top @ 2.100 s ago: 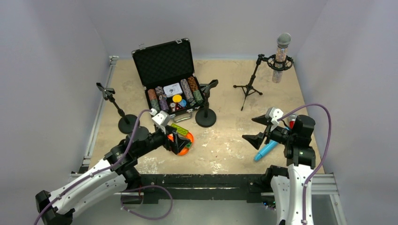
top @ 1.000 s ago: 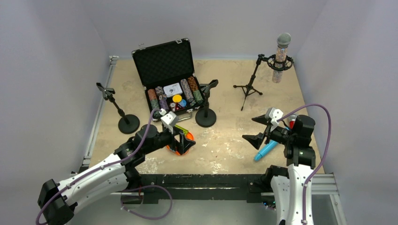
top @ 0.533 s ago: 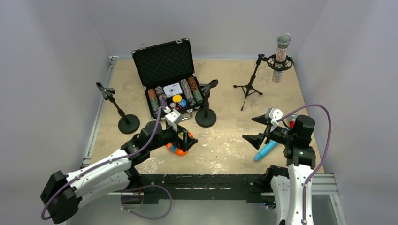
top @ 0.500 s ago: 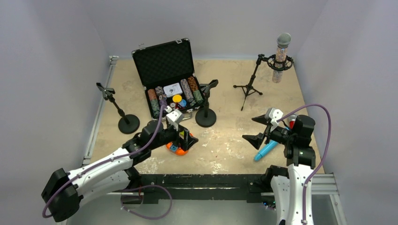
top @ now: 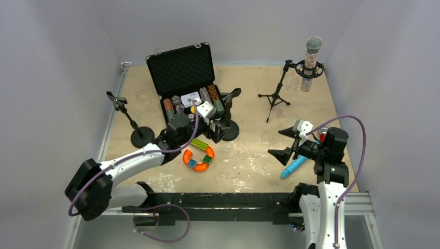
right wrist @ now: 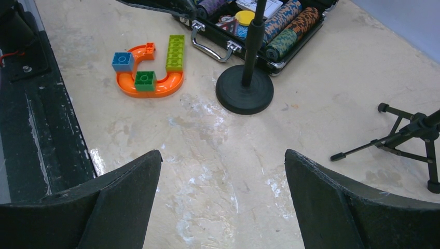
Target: Attach the microphones to the stand
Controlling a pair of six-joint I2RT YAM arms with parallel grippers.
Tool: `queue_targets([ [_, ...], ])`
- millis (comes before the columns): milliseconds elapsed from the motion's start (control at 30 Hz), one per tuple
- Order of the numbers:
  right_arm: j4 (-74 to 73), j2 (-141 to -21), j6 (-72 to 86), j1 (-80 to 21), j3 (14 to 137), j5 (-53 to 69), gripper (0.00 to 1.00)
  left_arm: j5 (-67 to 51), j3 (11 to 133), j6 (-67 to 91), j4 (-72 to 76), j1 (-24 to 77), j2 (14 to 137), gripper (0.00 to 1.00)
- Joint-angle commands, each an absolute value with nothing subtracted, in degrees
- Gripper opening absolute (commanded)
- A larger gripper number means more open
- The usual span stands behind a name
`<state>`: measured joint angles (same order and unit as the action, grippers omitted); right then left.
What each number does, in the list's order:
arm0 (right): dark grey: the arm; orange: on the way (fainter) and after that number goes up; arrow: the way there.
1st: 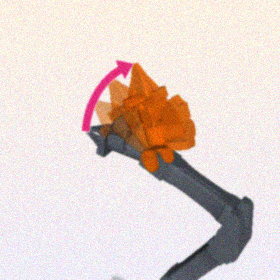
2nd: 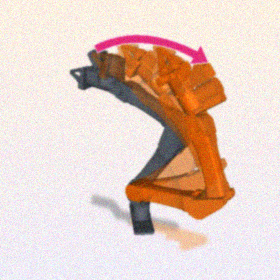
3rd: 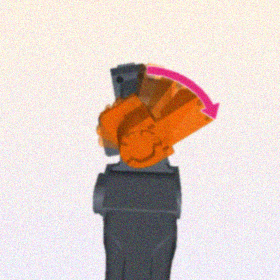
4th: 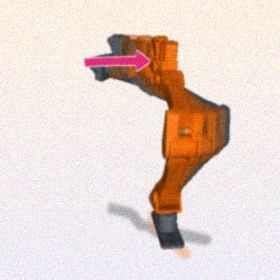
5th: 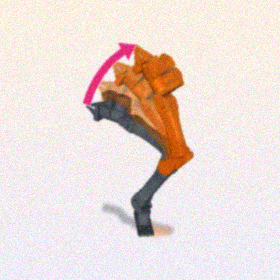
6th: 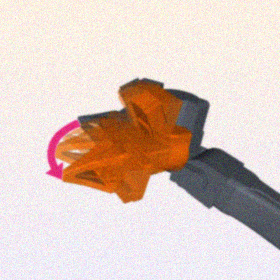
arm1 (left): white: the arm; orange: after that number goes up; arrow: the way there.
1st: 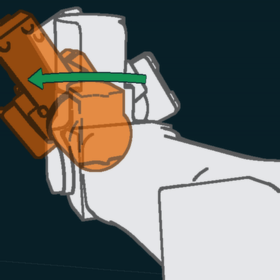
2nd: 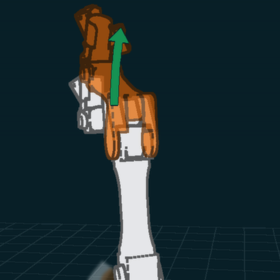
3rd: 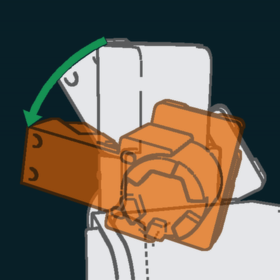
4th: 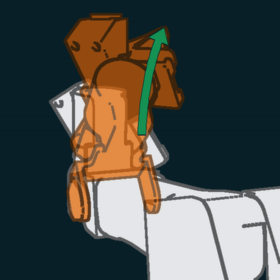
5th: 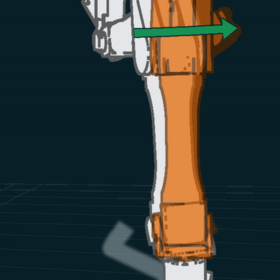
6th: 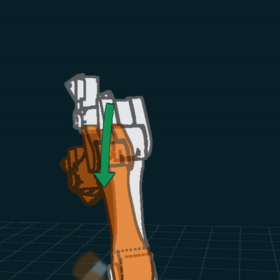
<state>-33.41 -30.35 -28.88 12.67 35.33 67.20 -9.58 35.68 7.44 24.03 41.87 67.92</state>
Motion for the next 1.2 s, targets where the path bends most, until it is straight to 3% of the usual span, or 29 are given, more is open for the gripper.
queue_targets([
  [0, -33.23, -30.15, -29.80, 12.77, 35.46, 68.72, 0.92, -12.05, 38.88, 1.11, 37.92, 41.28, 73.55, 0.93],
  [167, -33.31, -30.16, -29.82, 12.80, 35.52, 68.61, 0.92, -11.36, 40.06, -1.78, 48.22, 41.07, 81.21, 0.83],
  [567, -33.31, -30.15, -29.96, 12.74, 35.56, 68.48, 0.92, -7.47, 45.23, -0.52, 50.81, 40.70, 90.65, 0.52],
  [900, -33.32, -30.09, -29.90, 12.81, 35.57, 68.29, 0.92, -10.03, 44.93, 0.31, 50.71, 40.70, 91.95, 0.02],
  [1167, -33.40, -29.88, -30.04, 12.68, 35.59, 68.20, 0.92, -23.84, 39.99, 6.00, 49.80, 40.81, 84.79, 0.00],
])
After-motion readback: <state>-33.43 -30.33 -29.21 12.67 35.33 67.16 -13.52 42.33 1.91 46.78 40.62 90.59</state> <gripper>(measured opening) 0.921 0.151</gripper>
